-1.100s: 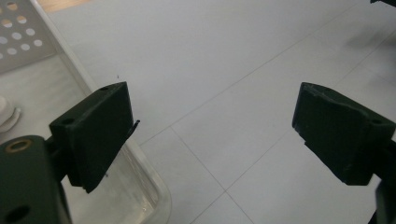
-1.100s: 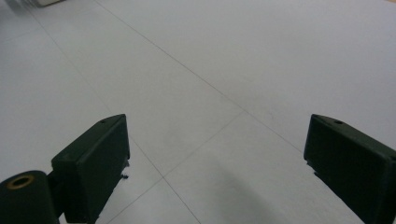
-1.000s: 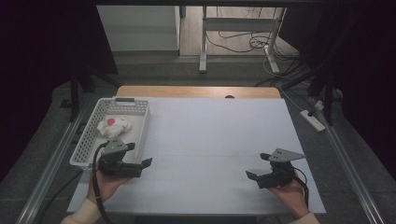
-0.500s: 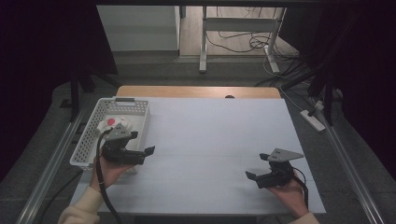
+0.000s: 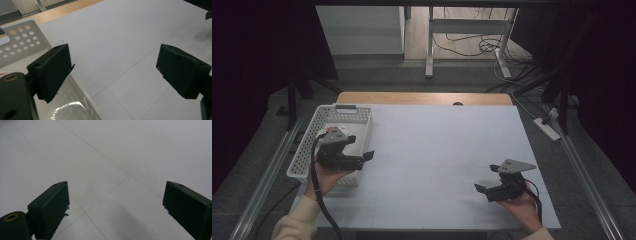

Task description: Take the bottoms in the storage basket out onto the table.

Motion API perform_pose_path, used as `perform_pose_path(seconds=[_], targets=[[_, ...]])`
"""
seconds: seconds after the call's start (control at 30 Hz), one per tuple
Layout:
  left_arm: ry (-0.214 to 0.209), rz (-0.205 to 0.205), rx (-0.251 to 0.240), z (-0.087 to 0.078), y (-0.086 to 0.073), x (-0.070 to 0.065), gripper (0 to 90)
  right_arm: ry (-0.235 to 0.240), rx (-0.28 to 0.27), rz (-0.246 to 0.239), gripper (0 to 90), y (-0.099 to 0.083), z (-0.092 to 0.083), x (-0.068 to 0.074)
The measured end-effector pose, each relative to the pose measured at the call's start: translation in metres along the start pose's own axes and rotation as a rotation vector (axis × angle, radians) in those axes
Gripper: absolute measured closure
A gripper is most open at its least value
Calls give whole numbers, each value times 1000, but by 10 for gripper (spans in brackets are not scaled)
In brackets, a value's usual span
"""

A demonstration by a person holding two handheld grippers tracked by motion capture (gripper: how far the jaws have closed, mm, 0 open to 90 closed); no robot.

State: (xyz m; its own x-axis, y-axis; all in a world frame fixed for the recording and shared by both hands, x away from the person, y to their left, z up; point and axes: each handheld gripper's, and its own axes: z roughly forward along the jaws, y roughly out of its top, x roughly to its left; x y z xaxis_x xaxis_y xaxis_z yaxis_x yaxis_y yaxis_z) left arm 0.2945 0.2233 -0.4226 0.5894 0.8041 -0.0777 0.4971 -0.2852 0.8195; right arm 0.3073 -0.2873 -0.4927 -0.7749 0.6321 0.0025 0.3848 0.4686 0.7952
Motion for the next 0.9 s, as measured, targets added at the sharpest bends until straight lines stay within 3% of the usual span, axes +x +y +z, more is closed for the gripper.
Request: perform_pose_path(seconds=[0.5, 0.9], targets=[[34, -8, -2, -1, 8, 14, 119, -8, -4, -4, 69, 0, 0, -1], [43, -46, 3, 8, 13, 34, 121, -8, -3, 1, 69, 0, 2, -1]])
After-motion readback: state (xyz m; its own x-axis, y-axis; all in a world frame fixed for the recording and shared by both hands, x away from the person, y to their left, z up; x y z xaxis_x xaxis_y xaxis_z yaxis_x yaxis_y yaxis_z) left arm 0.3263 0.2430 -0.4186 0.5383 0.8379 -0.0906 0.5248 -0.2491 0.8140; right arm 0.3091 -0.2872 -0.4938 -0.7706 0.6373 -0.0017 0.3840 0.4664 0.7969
